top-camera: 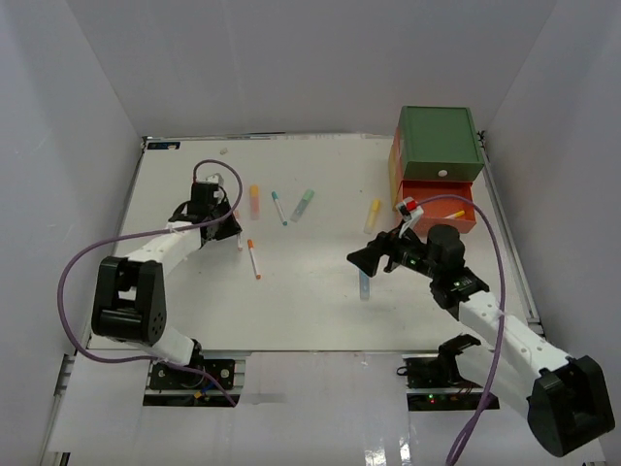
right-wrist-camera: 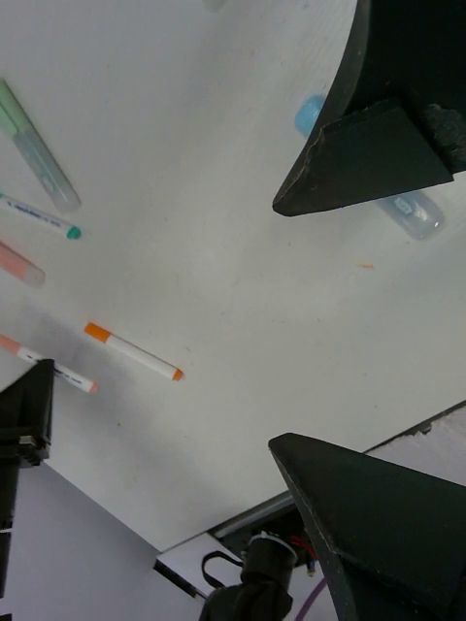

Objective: Sort the stationery into containers
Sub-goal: Pick up the pen from the center of the board, then place the pen in the drawer.

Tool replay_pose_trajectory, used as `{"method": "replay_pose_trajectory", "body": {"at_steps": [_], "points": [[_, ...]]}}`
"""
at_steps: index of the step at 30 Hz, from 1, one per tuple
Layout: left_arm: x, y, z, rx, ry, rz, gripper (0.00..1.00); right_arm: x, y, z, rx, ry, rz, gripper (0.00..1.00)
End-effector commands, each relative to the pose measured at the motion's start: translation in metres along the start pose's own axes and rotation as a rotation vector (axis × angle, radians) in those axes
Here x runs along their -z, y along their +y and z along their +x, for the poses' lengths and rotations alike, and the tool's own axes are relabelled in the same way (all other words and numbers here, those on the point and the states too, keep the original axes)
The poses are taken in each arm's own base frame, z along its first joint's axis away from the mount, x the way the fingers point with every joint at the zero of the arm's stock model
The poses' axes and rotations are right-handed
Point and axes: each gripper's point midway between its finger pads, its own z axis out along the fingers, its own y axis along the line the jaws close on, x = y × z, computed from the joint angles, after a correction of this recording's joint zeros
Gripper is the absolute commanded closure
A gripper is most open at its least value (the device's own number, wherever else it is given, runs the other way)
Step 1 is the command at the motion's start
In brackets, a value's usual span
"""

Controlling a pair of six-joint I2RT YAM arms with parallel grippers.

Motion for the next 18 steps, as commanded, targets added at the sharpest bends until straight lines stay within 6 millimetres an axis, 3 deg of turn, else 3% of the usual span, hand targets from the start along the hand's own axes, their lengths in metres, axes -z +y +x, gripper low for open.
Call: {"method": "replay_pose_trajectory", "body": {"at_steps": [1, 2, 3, 5, 6, 8, 11, 16, 18], "points": [[0.042, -0.050, -0.033, -0.040, -0.152, 0.262, 0.89, -0.022, 0.030, -0.020, 0.039, -0.021, -0.056, 0.00], [0.048, -0.057, -0.033, -0.048, -0.161, 0.304, 0.89, -0.034, 0.042, -0.008, 0.033, 0.026, -0.085, 0.00], [0.058, -0.070, -0.031, -0.063, -0.157, 0.385, 0.88, -0.042, 0.051, -0.018, 0.047, 0.008, -0.088, 0.00], [0.077, -0.085, -0.034, -0.091, -0.205, 0.484, 0.88, -0.060, 0.064, -0.008, 0.043, 0.059, -0.115, 0.04], [0.087, -0.095, -0.033, -0.111, -0.208, 0.549, 0.88, -0.067, 0.074, -0.021, 0.037, 0.041, -0.137, 0.05], [0.104, -0.105, -0.035, -0.153, -0.253, 0.615, 0.88, -0.083, 0.080, -0.021, 0.018, 0.059, -0.156, 0.08], [0.124, -0.117, -0.034, -0.227, -0.293, 0.694, 0.87, -0.102, 0.088, -0.041, 0.002, 0.030, -0.160, 0.09], [0.143, -0.132, -0.028, -0.307, -0.325, 0.778, 0.87, -0.133, 0.102, -0.078, -0.004, -0.018, -0.180, 0.11], [0.147, -0.136, -0.025, -0.339, -0.328, 0.803, 0.87, -0.142, 0.104, -0.084, -0.010, -0.019, -0.178, 0.13]]}}
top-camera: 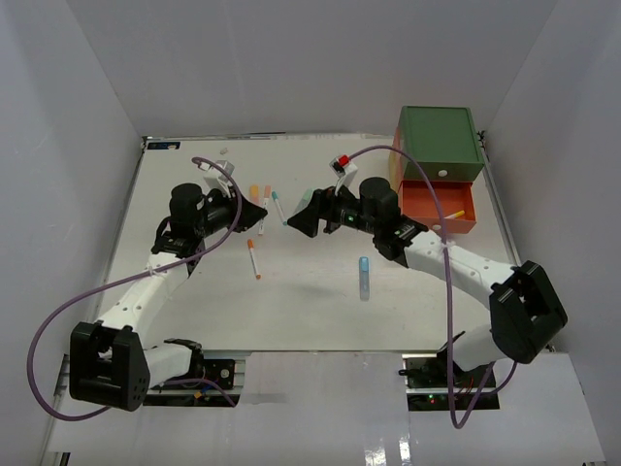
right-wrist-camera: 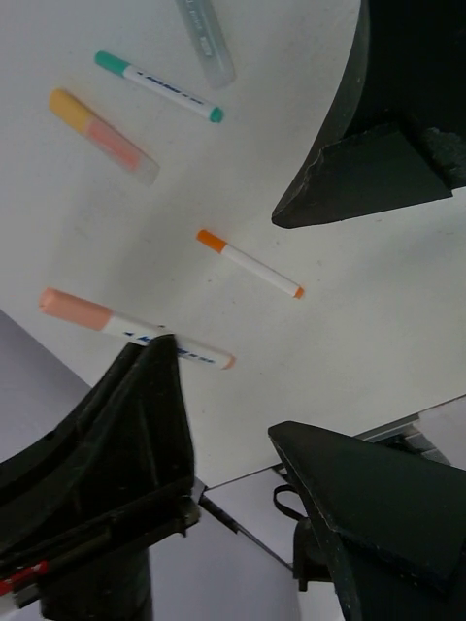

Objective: Sort the stationery into containers
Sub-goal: Place the pen in the drawer.

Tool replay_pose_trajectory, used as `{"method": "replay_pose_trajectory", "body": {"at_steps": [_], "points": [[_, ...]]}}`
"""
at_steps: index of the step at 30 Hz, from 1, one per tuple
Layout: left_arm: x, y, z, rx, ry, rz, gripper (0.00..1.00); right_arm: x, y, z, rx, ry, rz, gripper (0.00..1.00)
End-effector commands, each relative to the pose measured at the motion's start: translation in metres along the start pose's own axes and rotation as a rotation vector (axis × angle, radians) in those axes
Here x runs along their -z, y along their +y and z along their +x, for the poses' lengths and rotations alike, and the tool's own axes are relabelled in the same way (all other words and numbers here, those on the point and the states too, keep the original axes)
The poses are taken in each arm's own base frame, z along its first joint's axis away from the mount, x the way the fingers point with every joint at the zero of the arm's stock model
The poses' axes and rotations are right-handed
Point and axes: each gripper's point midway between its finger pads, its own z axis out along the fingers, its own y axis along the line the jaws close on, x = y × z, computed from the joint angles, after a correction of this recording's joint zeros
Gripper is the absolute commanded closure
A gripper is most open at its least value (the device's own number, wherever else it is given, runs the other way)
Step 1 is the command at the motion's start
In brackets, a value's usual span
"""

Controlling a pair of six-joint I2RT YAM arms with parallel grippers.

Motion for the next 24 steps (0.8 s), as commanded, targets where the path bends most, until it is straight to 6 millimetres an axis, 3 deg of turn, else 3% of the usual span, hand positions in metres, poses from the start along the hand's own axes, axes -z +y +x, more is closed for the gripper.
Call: {"method": "replay_pose_trajectory", "body": {"at_steps": [1, 7, 15, 20, 24], "points": [[0.004, -0.027, 0.000, -0.092, -0.005, 0.128, 0.86, -0.021, 0.020, -0.049, 0.017, -0.104, -0.040, 0.14], [0.003, -0.039, 0.007, -0.174, 0.012, 0.163, 0.87, -0.048, 0.021, -0.050, -0.003, -0.049, -0.040, 0.15], [0.004, -0.050, 0.011, -0.235, 0.014, 0.189, 0.87, -0.062, 0.016, -0.042, -0.018, -0.009, -0.033, 0.18], [0.003, -0.050, 0.014, -0.248, 0.019, 0.185, 0.87, -0.062, 0.020, -0.042, -0.014, -0.002, -0.047, 0.30], [0.002, -0.049, 0.016, -0.263, 0.026, 0.175, 0.87, -0.058, 0.022, -0.039, -0.017, -0.001, -0.061, 0.45]]}}
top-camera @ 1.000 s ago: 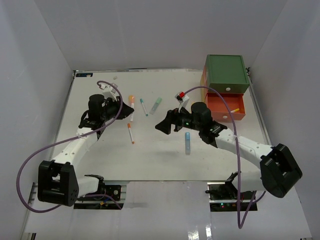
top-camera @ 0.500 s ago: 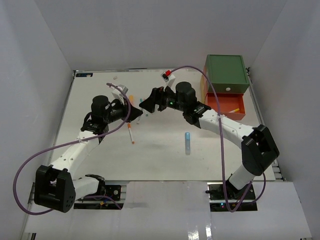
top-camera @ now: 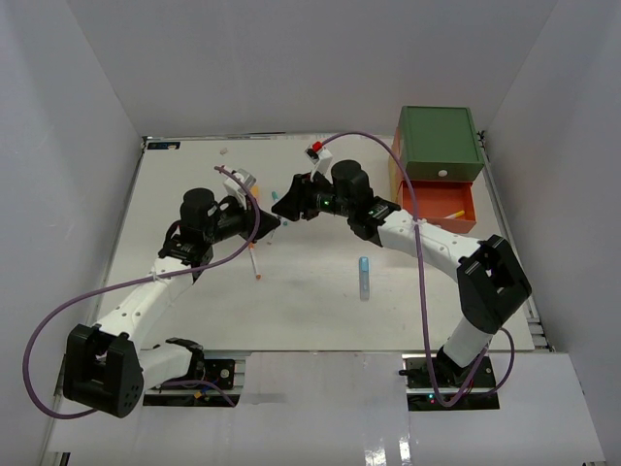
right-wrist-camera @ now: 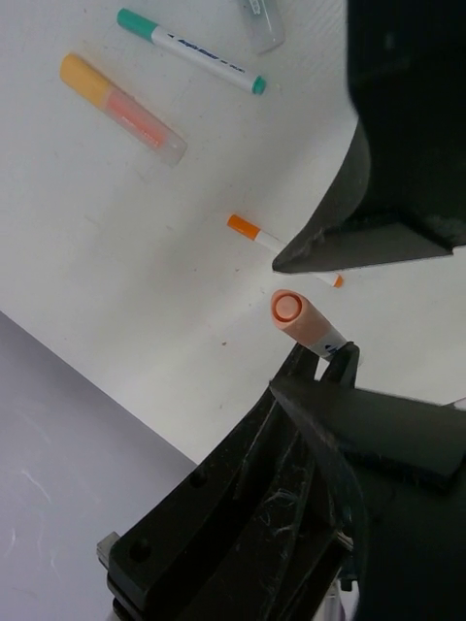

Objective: Sort the stationery into containers
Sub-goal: Place the pen in the drawer.

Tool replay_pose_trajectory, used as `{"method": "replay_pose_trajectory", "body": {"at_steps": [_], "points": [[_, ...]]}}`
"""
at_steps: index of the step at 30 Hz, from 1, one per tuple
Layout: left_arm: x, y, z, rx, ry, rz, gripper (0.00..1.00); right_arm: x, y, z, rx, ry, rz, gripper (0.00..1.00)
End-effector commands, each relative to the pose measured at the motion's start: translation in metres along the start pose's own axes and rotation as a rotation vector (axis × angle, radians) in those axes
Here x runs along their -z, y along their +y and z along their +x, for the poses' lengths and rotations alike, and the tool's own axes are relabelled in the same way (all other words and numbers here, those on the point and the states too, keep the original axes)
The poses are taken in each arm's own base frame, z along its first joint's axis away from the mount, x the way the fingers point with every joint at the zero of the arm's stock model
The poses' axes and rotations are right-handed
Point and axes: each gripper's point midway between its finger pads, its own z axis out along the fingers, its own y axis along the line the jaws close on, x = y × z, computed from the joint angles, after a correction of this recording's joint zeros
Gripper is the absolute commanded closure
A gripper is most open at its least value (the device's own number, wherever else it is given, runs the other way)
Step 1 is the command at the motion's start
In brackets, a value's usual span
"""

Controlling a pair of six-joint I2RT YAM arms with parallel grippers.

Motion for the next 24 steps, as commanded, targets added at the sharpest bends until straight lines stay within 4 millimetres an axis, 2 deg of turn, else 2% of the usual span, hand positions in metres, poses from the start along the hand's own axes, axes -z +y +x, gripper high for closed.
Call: {"method": "replay_pose_trajectory", "body": {"at_steps": [1, 9, 10, 13, 14, 16, 17, 19, 20, 21, 23, 24], "points": [[0.004, -0.005, -0.004, -0.051, -0.016, 0.005, 0.86, 0.005, 0.020, -0.016, 0.021, -0.040, -0.055, 0.51], [0.004, -0.002, -0.003, -0.058, -0.014, -0.019, 0.81, 0.014, 0.020, -0.012, 0.015, -0.050, -0.050, 0.79], [0.004, -0.001, -0.003, -0.053, -0.015, -0.025, 0.74, 0.016, 0.018, -0.012, 0.015, -0.055, -0.043, 0.83], [0.003, 0.003, -0.003, -0.041, -0.015, -0.053, 0.55, 0.023, 0.011, -0.010, 0.008, -0.061, -0.020, 0.84], [0.004, 0.005, -0.003, -0.035, -0.013, -0.065, 0.40, 0.026, 0.006, -0.011, -0.001, -0.069, -0.002, 0.84], [0.004, 0.010, -0.004, -0.029, -0.015, -0.093, 0.29, 0.036, -0.005, -0.011, -0.013, -0.085, 0.027, 0.84], [0.004, 0.011, -0.003, -0.017, -0.011, -0.103, 0.17, 0.041, -0.011, -0.012, -0.020, -0.095, 0.047, 0.85], [0.005, 0.017, -0.003, -0.007, -0.013, -0.136, 0.07, 0.058, -0.033, -0.013, -0.042, -0.126, 0.107, 0.85], [0.005, 0.019, -0.003, 0.008, -0.012, -0.151, 0.04, 0.069, -0.035, -0.021, -0.040, -0.157, 0.119, 0.86], [0.005, 0.021, -0.003, 0.017, -0.013, -0.168, 0.02, 0.082, -0.056, -0.018, -0.063, -0.168, 0.171, 0.86], [0.007, 0.032, 0.000, 0.052, 0.000, -0.232, 0.02, 0.107, -0.069, -0.029, -0.076, -0.227, 0.217, 0.87], [0.007, 0.036, 0.001, 0.067, 0.003, -0.260, 0.02, 0.125, -0.094, -0.027, -0.111, -0.251, 0.283, 0.89]]}}
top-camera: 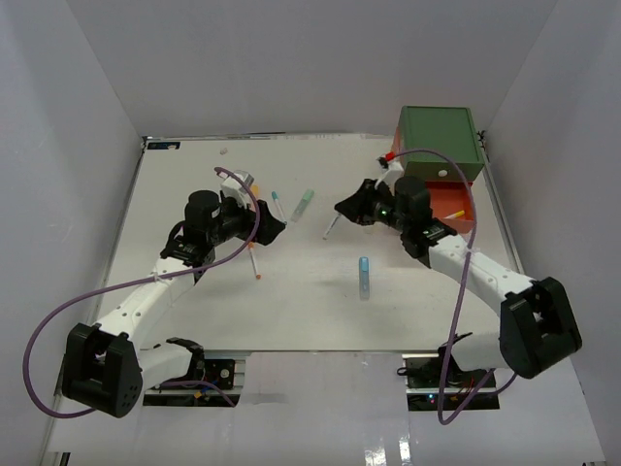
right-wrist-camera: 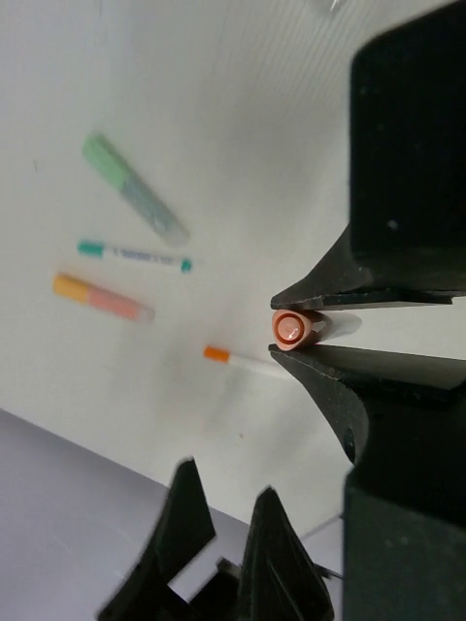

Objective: Sort the stationery into containers
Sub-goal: Place the pen in the drawer.

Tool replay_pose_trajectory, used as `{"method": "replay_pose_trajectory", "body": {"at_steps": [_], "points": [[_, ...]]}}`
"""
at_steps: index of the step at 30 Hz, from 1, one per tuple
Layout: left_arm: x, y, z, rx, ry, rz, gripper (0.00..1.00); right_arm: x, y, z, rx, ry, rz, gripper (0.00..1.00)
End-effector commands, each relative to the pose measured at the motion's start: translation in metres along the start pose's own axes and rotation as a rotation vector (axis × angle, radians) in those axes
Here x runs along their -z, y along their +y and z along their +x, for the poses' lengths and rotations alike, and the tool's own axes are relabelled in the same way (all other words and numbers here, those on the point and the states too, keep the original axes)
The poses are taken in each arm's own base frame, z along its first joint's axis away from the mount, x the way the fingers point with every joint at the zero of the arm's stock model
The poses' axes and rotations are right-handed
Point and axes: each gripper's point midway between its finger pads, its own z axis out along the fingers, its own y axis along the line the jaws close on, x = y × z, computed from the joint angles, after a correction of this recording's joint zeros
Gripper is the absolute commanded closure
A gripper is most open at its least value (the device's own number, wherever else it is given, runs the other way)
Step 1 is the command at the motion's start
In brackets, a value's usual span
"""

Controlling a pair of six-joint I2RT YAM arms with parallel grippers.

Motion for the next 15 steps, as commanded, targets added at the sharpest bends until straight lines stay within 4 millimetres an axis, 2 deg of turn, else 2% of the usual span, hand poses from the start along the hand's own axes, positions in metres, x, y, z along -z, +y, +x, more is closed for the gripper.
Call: {"method": "replay_pose_trajectory", "body": {"at_steps": [1, 2, 4, 5, 6, 7, 8, 10, 11, 15], "points": [[0.005, 0.021, -0.010, 0.050, -0.019, -0.143, 0.02, 0.038, -0.041, -0.040, -0.042, -0.173, 0.121, 0.89], [0.005, 0.025, -0.009, 0.061, -0.012, -0.168, 0.02, 0.059, -0.054, -0.059, -0.047, -0.246, 0.162, 0.90], [0.006, 0.038, -0.004, 0.094, 0.003, -0.247, 0.02, 0.080, -0.081, -0.061, -0.065, -0.307, 0.258, 0.90], [0.006, 0.042, -0.005, 0.106, 0.004, -0.268, 0.02, 0.101, -0.092, -0.078, -0.064, -0.392, 0.320, 0.91], [0.006, 0.045, -0.004, 0.114, 0.006, -0.289, 0.02, 0.111, -0.097, -0.080, -0.065, -0.414, 0.335, 0.92], [0.006, 0.049, -0.002, 0.118, 0.012, -0.308, 0.02, 0.121, -0.112, -0.078, -0.080, -0.448, 0.397, 0.92], [0.007, 0.051, -0.001, 0.122, 0.017, -0.324, 0.02, 0.139, -0.118, -0.088, -0.084, -0.506, 0.431, 0.92], [0.006, 0.052, 0.001, 0.127, 0.028, -0.328, 0.02, 0.157, -0.135, -0.092, -0.114, -0.579, 0.503, 0.92], [0.006, 0.053, 0.002, 0.132, 0.031, -0.332, 0.02, 0.172, -0.142, -0.101, -0.123, -0.628, 0.530, 0.92], [0.006, 0.064, 0.008, 0.159, 0.049, -0.395, 0.02, 0.198, -0.161, -0.115, -0.156, -0.725, 0.599, 0.92]]}}
